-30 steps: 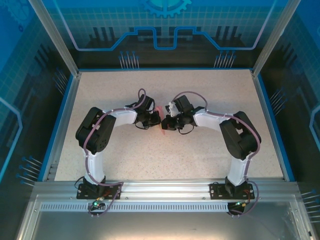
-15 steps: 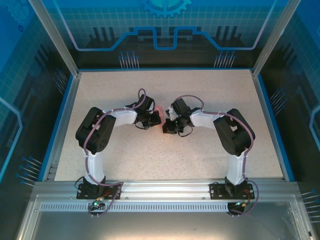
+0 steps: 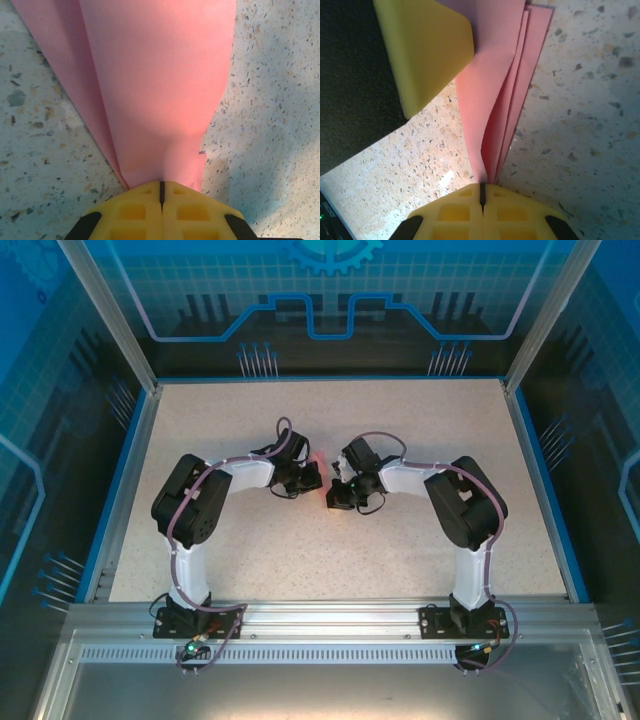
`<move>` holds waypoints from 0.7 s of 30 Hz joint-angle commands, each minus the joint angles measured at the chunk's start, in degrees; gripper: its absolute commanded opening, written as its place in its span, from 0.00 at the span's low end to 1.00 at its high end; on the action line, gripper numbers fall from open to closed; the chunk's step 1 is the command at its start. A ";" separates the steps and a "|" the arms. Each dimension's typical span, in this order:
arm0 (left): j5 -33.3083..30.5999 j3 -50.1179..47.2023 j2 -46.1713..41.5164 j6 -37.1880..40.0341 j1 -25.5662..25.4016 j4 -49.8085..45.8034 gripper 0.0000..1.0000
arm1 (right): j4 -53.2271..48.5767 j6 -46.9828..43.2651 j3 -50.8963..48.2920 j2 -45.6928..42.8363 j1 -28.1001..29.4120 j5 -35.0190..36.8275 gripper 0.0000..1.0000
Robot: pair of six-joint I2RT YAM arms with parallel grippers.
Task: Fold a paper plane with a square sheet of paper (pick it up from the middle)
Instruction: Fold the wing for the fifth time at the center of the table.
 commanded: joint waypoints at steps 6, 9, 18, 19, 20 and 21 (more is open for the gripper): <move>-2.96 -0.23 2.99 0.27 0.32 -4.78 0.06 | 1.06 -0.05 1.99 -0.22 1.00 -2.45 0.03; -2.84 -0.32 2.92 0.25 0.27 -4.81 0.07 | 1.15 0.21 2.19 1.63 1.03 -1.99 0.03; -2.03 -0.17 1.63 1.14 0.27 -4.06 0.09 | 0.71 0.70 -1.77 2.98 -0.27 -0.32 0.02; -1.62 -0.15 1.28 1.51 0.27 -3.62 0.11 | 0.35 0.51 -2.34 2.94 -0.43 -0.48 0.02; -0.98 -0.12 0.88 2.07 0.27 -3.22 0.13 | -0.11 0.32 -2.75 2.83 -0.50 -0.60 0.02; -0.21 -0.19 0.37 2.67 0.27 -2.37 0.16 | -0.55 -0.01 -3.41 2.59 -0.57 -0.92 0.01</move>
